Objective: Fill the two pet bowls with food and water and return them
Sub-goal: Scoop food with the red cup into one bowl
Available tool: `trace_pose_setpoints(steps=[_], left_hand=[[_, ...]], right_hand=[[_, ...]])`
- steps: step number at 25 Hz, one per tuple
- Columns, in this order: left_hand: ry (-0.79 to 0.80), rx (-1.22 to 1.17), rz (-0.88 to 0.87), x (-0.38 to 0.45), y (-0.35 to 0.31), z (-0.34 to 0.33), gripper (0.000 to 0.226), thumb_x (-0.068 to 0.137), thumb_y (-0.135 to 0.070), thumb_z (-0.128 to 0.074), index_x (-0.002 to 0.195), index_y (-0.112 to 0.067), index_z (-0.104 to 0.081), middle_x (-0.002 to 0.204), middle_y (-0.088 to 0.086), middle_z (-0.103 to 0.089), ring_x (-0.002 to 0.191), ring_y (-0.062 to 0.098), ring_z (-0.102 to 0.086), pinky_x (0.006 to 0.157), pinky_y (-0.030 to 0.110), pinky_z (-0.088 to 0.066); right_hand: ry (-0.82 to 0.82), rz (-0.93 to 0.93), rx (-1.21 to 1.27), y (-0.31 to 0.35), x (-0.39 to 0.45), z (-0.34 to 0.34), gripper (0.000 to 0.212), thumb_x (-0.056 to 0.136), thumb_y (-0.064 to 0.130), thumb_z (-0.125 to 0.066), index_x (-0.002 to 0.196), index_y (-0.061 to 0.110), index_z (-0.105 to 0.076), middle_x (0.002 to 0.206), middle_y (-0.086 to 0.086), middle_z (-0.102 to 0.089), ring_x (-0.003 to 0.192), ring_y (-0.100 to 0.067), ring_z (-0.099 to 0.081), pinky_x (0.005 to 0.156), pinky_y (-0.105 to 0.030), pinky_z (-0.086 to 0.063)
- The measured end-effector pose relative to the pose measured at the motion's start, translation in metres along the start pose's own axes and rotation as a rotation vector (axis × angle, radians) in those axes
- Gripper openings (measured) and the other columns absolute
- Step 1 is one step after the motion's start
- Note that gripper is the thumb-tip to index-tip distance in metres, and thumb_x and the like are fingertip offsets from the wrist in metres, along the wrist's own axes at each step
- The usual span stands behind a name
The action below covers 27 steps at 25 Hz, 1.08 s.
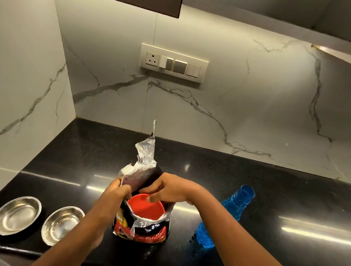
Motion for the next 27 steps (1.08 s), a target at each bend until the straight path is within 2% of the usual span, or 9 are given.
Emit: trace_pose_setpoints(steps=[2, 4, 7, 10, 15, 18, 21, 24, 27], left_hand=[[0.023, -0.021, 0.001, 0.000, 0.010, 0.002, 0.034, 0.077, -0.014, -0.047, 0.109, -0.021, -0.057, 0.093, 0.004, -0.064, 0.084, 0.018, -0.057, 0.073, 0.035, -0.047], [0.055, -0.056, 0.016, 0.001, 0.020, 0.006, 0.056, 0.064, -0.019, -0.047, 0.119, -0.028, -0.056, 0.108, 0.005, -0.067, 0.099, 0.022, -0.062, 0.086, 0.040, -0.051], [0.046, -0.057, 0.005, 0.003, 0.023, 0.006, 0.056, 0.064, -0.019, -0.044, 0.117, -0.032, -0.059, 0.109, 0.007, -0.067, 0.094, 0.017, -0.063, 0.073, 0.033, -0.048], [0.039, -0.040, -0.022, 0.004, 0.018, 0.005, 0.046, 0.069, -0.017, -0.044, 0.109, -0.030, -0.062, 0.089, 0.004, -0.067, 0.077, 0.015, -0.058, 0.062, 0.030, -0.043], [0.082, -0.006, -0.040, -0.003, 0.014, 0.000, 0.034, 0.082, -0.009, -0.045, 0.110, -0.019, -0.062, 0.060, -0.009, -0.059, 0.053, 0.005, -0.050, 0.052, 0.021, -0.039], [0.116, 0.007, -0.037, -0.009, 0.015, -0.001, 0.033, 0.087, -0.009, -0.042, 0.111, -0.020, -0.061, 0.066, -0.007, -0.059, 0.058, 0.006, -0.050, 0.055, 0.024, -0.039], [0.113, -0.014, -0.017, -0.011, 0.015, -0.001, 0.036, 0.083, -0.011, -0.043, 0.113, -0.021, -0.061, 0.076, -0.002, -0.064, 0.065, 0.010, -0.055, 0.057, 0.026, -0.042], [0.098, -0.020, -0.006, -0.010, 0.014, 0.001, 0.040, 0.077, -0.014, -0.045, 0.113, -0.022, -0.061, 0.071, -0.003, -0.061, 0.063, 0.010, -0.052, 0.056, 0.026, -0.040], [0.112, -0.011, -0.008, -0.007, 0.013, 0.002, 0.060, 0.060, -0.025, -0.045, 0.119, -0.025, -0.058, 0.086, 0.000, -0.063, 0.073, 0.012, -0.052, 0.077, 0.044, -0.049]], right_hand=[[0.027, -0.009, 0.083, -0.002, -0.011, -0.004, 0.048, 0.085, 0.032, -0.077, 0.132, 0.032, -0.066, 0.126, 0.003, -0.068, 0.114, -0.021, -0.061, 0.098, -0.034, -0.052], [-0.029, -0.022, 0.112, -0.001, -0.019, -0.006, 0.061, 0.075, 0.037, -0.086, 0.131, 0.030, -0.066, 0.117, 0.004, -0.068, 0.108, -0.019, -0.063, 0.093, -0.034, -0.055], [-0.263, -0.101, 0.037, 0.003, -0.022, -0.004, 0.071, 0.067, 0.035, -0.091, 0.131, 0.024, -0.064, 0.121, -0.001, -0.068, 0.108, -0.023, -0.065, 0.092, -0.041, -0.059], [-0.440, -0.156, -0.030, 0.009, -0.017, -0.009, 0.058, 0.067, 0.033, -0.089, 0.120, 0.020, -0.072, 0.114, -0.001, -0.071, 0.103, -0.022, -0.067, 0.088, -0.038, -0.060], [-0.389, -0.237, 0.099, 0.005, -0.002, -0.020, 0.032, 0.079, 0.034, -0.081, 0.097, 0.009, -0.074, 0.089, -0.004, -0.069, 0.078, -0.018, -0.065, 0.064, -0.027, -0.053], [-0.333, -0.268, 0.221, -0.001, 0.002, -0.030, 0.029, 0.083, 0.035, -0.076, 0.073, 0.010, -0.068, 0.071, -0.002, -0.062, 0.061, -0.013, -0.055, 0.054, -0.025, -0.042], [-0.314, -0.293, 0.392, -0.011, 0.001, -0.038, 0.036, 0.080, 0.030, -0.075, 0.056, 0.020, -0.051, 0.062, -0.003, -0.052, 0.052, -0.013, -0.045, 0.054, -0.028, -0.034], [-0.309, -0.252, 0.561, -0.018, -0.004, -0.037, 0.022, 0.075, 0.029, -0.074, 0.068, 0.011, -0.063, 0.073, -0.015, -0.054, 0.055, -0.017, -0.045, 0.054, -0.030, -0.035], [-0.312, -0.221, 0.680, -0.023, -0.015, -0.027, 0.036, 0.081, 0.025, -0.074, 0.093, -0.008, -0.071, 0.080, -0.020, -0.065, 0.058, -0.022, -0.056, 0.051, -0.027, -0.044]])
Point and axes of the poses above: each hand's wrist, its own x-axis towards the middle knuckle, its own z-axis out of the back of the hand, y = z × x, the point moved 4 cm from there along x, towards the middle knuckle
